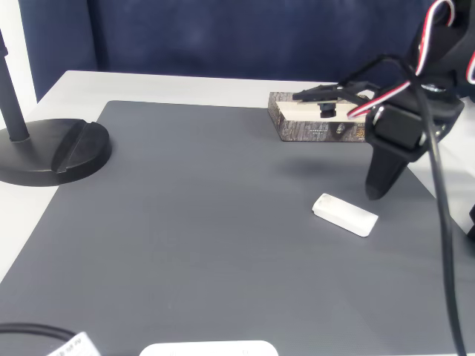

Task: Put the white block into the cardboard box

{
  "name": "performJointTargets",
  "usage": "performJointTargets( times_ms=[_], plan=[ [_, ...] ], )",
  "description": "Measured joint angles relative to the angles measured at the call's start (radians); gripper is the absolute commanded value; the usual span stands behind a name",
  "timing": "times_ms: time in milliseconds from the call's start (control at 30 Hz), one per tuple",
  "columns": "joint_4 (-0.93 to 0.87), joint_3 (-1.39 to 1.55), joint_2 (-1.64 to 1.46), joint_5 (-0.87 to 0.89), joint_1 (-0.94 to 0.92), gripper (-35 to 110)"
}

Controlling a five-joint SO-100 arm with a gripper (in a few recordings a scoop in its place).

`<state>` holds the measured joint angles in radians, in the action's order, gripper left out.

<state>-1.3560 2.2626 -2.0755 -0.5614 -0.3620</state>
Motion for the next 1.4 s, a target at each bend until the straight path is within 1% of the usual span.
performJointTargets(
  times_ms=[200, 367, 500, 667, 800, 1000, 1133, 1400],
  plan=[
    [0.0, -0.08, 0.084, 0.017, 0.0, -2],
    [-0.003, -0.14, 0.153, 0.11, -0.012, -2],
    [-0.044, -0.175, 0.195, 0.199, -0.034, -2],
    [-0.061, -0.181, 0.196, 0.307, -0.058, -2],
    [-0.063, -0.181, 0.196, 0.357, -0.064, -2],
    [-0.063, -0.181, 0.196, 0.36, -0.064, 7],
    [-0.063, -0.181, 0.196, 0.342, -0.064, 16],
    [-0.031, -0.181, 0.196, 0.351, -0.064, 24]
  ],
)
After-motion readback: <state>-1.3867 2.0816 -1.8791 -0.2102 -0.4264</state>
